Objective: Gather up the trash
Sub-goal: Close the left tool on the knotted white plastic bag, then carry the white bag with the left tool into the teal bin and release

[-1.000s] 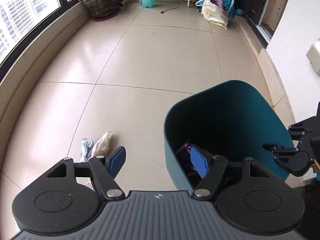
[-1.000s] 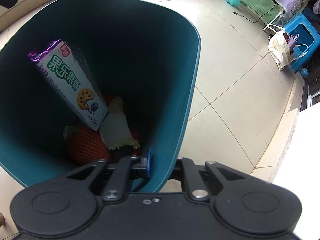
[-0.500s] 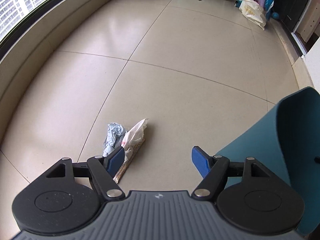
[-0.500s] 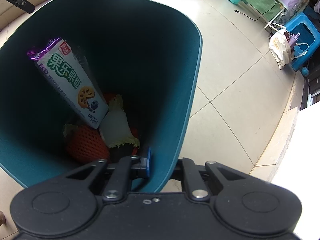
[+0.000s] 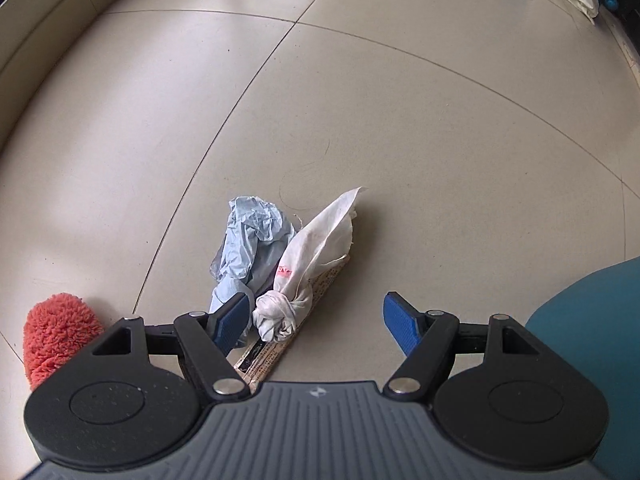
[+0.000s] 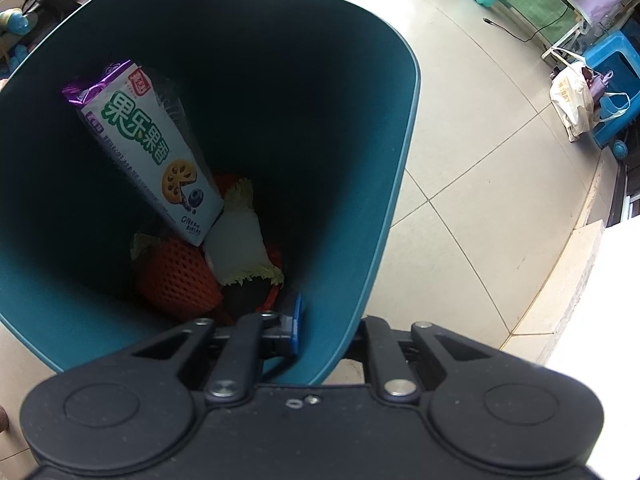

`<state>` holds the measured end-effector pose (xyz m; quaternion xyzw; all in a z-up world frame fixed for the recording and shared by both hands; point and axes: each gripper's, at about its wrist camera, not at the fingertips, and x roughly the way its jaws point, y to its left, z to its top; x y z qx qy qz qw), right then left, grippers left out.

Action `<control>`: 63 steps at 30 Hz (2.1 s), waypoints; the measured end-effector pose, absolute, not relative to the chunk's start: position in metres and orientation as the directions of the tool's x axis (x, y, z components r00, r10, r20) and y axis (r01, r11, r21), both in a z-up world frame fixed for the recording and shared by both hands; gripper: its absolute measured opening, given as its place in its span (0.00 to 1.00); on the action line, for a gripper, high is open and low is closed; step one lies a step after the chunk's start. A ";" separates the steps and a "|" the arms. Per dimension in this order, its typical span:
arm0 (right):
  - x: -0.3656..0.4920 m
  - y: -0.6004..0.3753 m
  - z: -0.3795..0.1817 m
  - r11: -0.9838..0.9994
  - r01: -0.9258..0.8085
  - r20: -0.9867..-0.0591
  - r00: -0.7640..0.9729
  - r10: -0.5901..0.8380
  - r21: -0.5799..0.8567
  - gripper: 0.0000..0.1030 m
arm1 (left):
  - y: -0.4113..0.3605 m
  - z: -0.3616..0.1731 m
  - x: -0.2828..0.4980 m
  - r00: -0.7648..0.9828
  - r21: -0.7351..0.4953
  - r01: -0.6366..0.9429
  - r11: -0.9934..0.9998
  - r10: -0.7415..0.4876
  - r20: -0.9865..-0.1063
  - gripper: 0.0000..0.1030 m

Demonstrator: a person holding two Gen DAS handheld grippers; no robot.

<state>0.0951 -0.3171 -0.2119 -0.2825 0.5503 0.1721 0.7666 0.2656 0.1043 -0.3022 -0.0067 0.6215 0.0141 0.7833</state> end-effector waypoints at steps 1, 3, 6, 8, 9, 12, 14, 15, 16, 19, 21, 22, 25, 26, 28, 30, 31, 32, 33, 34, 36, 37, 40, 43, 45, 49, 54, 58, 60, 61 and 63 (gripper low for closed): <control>0.095 -0.317 -0.212 0.781 -0.576 -0.941 0.335 -0.046 -0.243 0.12 | 0.105 -0.312 0.269 0.215 0.019 -0.025 0.999 0.025 -0.976 0.71; 0.094 -0.317 -0.213 0.779 -0.577 -0.941 0.334 -0.046 -0.243 0.12 | 0.108 -0.328 0.272 0.190 0.033 -0.029 0.999 0.038 -0.981 0.71; 0.094 -0.316 -0.213 0.779 -0.578 -0.942 0.333 -0.047 -0.243 0.12 | 0.115 -0.349 0.274 0.152 0.045 -0.046 0.998 0.052 -0.987 0.71; 0.094 -0.317 -0.214 0.780 -0.578 -0.943 0.329 -0.046 -0.239 0.12 | 0.116 -0.357 0.272 0.148 0.064 -0.048 0.997 0.070 -0.986 0.71; 0.095 -0.317 -0.214 0.782 -0.577 -0.944 0.327 -0.046 -0.238 0.12 | 0.115 -0.357 0.271 0.161 0.074 -0.042 0.996 0.080 -0.984 0.71; 0.096 -0.317 -0.215 0.780 -0.578 -0.944 0.325 -0.050 -0.240 0.12 | 0.111 -0.359 0.269 0.183 0.099 -0.030 0.995 0.103 -0.978 0.70; 0.096 -0.317 -0.216 0.781 -0.577 -0.944 0.325 -0.050 -0.240 0.12 | 0.108 -0.358 0.266 0.191 0.110 -0.029 0.994 0.113 -0.975 0.64; 0.096 -0.317 -0.216 0.781 -0.577 -0.944 0.325 -0.051 -0.241 0.12 | 0.106 -0.357 0.264 0.191 0.125 -0.027 0.992 0.128 -0.973 0.56; 0.096 -0.317 -0.216 0.782 -0.576 -0.944 0.325 -0.050 -0.240 0.12 | 0.104 -0.357 0.262 0.190 0.139 -0.021 0.990 0.140 -0.972 0.54; 0.097 -0.317 -0.215 0.782 -0.575 -0.944 0.326 -0.050 -0.240 0.12 | 0.099 -0.355 0.259 0.191 0.186 -0.009 0.982 0.184 -0.964 0.31; 0.097 -0.317 -0.216 0.781 -0.576 -0.944 0.327 -0.050 -0.241 0.12 | 0.098 -0.352 0.257 0.197 0.192 -0.025 0.981 0.193 -0.961 0.26; 0.097 -0.318 -0.216 0.782 -0.575 -0.944 0.327 -0.049 -0.240 0.12 | 0.099 -0.350 0.255 0.205 0.196 -0.033 0.980 0.198 -0.959 0.25; 0.096 -0.318 -0.216 0.782 -0.575 -0.943 0.330 -0.046 -0.239 0.12 | 0.099 -0.338 0.252 0.223 0.177 -0.053 0.983 0.185 -0.957 0.22; 0.096 -0.318 -0.216 0.783 -0.574 -0.943 0.331 -0.045 -0.239 0.12 | 0.099 -0.334 0.250 0.228 0.167 -0.056 0.984 0.176 -0.958 0.22; 0.095 -0.319 -0.216 0.784 -0.573 -0.942 0.333 -0.042 -0.238 0.12 | 0.101 -0.322 0.248 0.237 0.159 -0.066 0.985 0.170 -0.957 0.21; 0.095 -0.320 -0.215 0.786 -0.571 -0.941 0.335 -0.038 -0.236 0.11 | 0.105 -0.307 0.244 0.249 0.140 -0.072 0.988 0.153 -0.956 0.21; 0.095 -0.321 -0.215 0.788 -0.570 -0.941 0.336 -0.036 -0.234 0.11 | 0.104 -0.300 0.241 0.256 0.137 -0.075 0.988 0.152 -0.955 0.21; 0.095 -0.322 -0.214 0.790 -0.568 -0.941 0.337 -0.033 -0.231 0.11 | 0.102 -0.291 0.238 0.263 0.129 -0.074 0.989 0.144 -0.954 0.21; 0.095 -0.323 -0.213 0.792 -0.565 -0.941 0.338 -0.032 -0.230 0.11 | 0.100 -0.281 0.234 0.269 0.122 -0.073 0.990 0.137 -0.953 0.21; 0.094 -0.323 -0.213 0.792 -0.565 -0.940 0.339 -0.032 -0.231 0.11 | 0.098 -0.273 0.231 0.275 0.122 -0.071 0.990 0.137 -0.952 0.21; 0.094 -0.325 -0.213 0.799 -0.558 -0.940 0.341 -0.028 -0.226 0.11 | 0.092 -0.253 0.223 0.287 0.119 -0.063 0.991 0.133 -0.949 0.21; 0.094 -0.325 -0.212 0.800 -0.556 -0.940 0.341 -0.027 -0.225 0.11 | 0.088 -0.242 0.219 0.292 0.117 -0.061 0.991 0.130 -0.947 0.21; 0.094 -0.326 -0.211 0.804 -0.551 -0.939 0.343 -0.026 -0.224 0.10 | 0.070 -0.210 0.211 0.320 0.103 -0.038 0.994 0.109 -0.941 0.21; 0.095 -0.329 -0.210 0.815 -0.541 -0.940 0.340 -0.016 -0.210 0.10 | 0.055 -0.181 0.201 0.348 0.092 -0.011 0.996 0.090 -0.933 0.21; 0.096 -0.330 -0.210 0.815 -0.540 -0.940 0.341 -0.018 -0.211 0.10 | 0.044 -0.164 0.202 0.367 0.086 0.006 0.996 0.078 -0.927 0.21; 0.097 -0.329 -0.209 0.814 -0.540 -0.939 0.342 -0.023 -0.216 0.10 | 0.027 -0.134 0.188 0.397 0.070 0.039 0.997 0.049 -0.917 0.21; 0.096 -0.327 -0.209 0.813 -0.539 -0.939 0.344 -0.025 -0.219 0.10 | 0.005 -0.100 0.169 0.426 0.058 0.087 0.995 0.015 -0.905 0.21; 0.096 -0.328 -0.209 0.816 -0.536 -0.939 0.344 -0.025 -0.218 0.10 | -0.015 -0.080 0.155 0.446 0.040 0.137 0.990 -0.026 -0.894 0.21; 0.095 -0.328 -0.210 0.816 -0.535 -0.938 0.345 -0.024 -0.217 0.10 | -0.026 -0.074 0.149 0.447 0.031 0.167 0.985 -0.047 -0.893 0.21; 0.095 -0.329 -0.210 0.817 -0.535 -0.939 0.345 -0.023 -0.216 0.10 | -0.031 -0.073 0.149 0.442 0.024 0.186 0.982 -0.062 -0.895 0.21; 0.095 -0.329 -0.210 0.817 -0.535 -0.938 0.345 -0.021 -0.216 0.10 | -0.046 -0.071 0.144 0.436 0.009 0.223 0.975 -0.092 -0.895 0.21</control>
